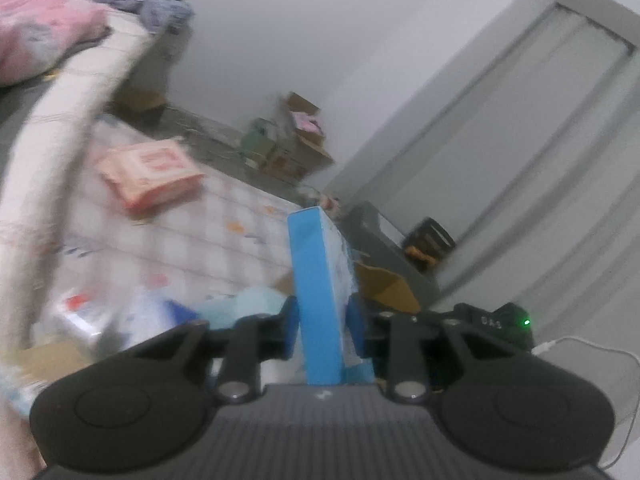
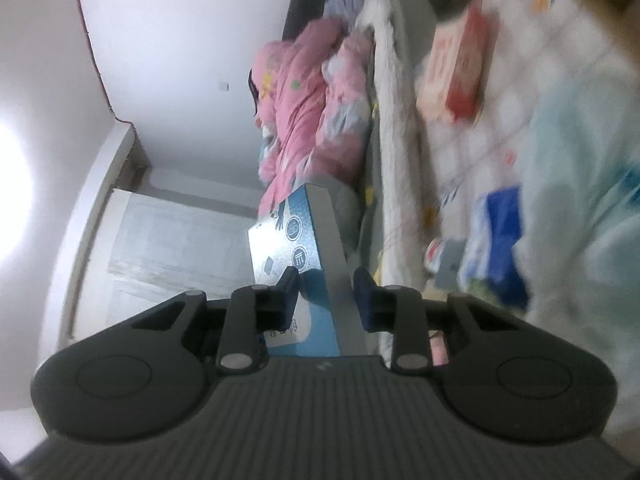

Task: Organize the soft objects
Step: 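Carry the blue-and-white package with the right gripper into the box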

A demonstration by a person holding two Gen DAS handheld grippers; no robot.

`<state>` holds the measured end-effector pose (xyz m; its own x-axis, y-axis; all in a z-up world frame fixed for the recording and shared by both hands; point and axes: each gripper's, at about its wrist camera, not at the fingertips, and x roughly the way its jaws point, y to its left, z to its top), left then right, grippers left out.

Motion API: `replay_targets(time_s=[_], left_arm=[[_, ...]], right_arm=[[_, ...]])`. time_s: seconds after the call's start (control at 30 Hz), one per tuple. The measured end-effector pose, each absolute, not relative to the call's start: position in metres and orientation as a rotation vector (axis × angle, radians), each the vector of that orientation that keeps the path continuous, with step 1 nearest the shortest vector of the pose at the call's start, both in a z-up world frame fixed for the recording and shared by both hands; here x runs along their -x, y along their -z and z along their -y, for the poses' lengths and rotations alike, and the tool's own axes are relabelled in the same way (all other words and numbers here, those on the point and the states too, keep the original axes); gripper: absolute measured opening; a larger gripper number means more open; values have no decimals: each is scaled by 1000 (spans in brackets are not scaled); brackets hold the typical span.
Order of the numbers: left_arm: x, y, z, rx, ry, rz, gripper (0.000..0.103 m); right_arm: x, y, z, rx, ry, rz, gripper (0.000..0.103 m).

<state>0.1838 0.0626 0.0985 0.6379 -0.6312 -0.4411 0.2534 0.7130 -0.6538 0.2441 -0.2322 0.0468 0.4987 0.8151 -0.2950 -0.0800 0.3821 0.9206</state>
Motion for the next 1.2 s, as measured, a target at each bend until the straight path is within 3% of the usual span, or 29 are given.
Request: replay_targets(time_s=[0.27,0.73,0.8,0.87,0.9,1.03,1.2], left_arm=[[-239,-105,54,455,669,-766,31],[-357,-24,204,289,643,-1038,37],[-369,-19,216,248,615,-1036,44],[-378,-13,225,203,575,-1025,60],[-382,-11,229,189,558,-1022,63],[-393,-4,226,179,521,-1043,64],[-387,-18,207,182,526,-1004,66]], right_arm=[[-232,-81,345,-969,-506,-785,28],[-302,-13,479,-967,-182,-950,28],[-318,-6,491,-934,-155,-962,28],[-337,6,496,-889,-118,-974,28],[-345,14,498,-868,-91,-984,28],[-366,55,510,-866,7,-1063,28],[-367,56,499,-788,18,-1050,28]])
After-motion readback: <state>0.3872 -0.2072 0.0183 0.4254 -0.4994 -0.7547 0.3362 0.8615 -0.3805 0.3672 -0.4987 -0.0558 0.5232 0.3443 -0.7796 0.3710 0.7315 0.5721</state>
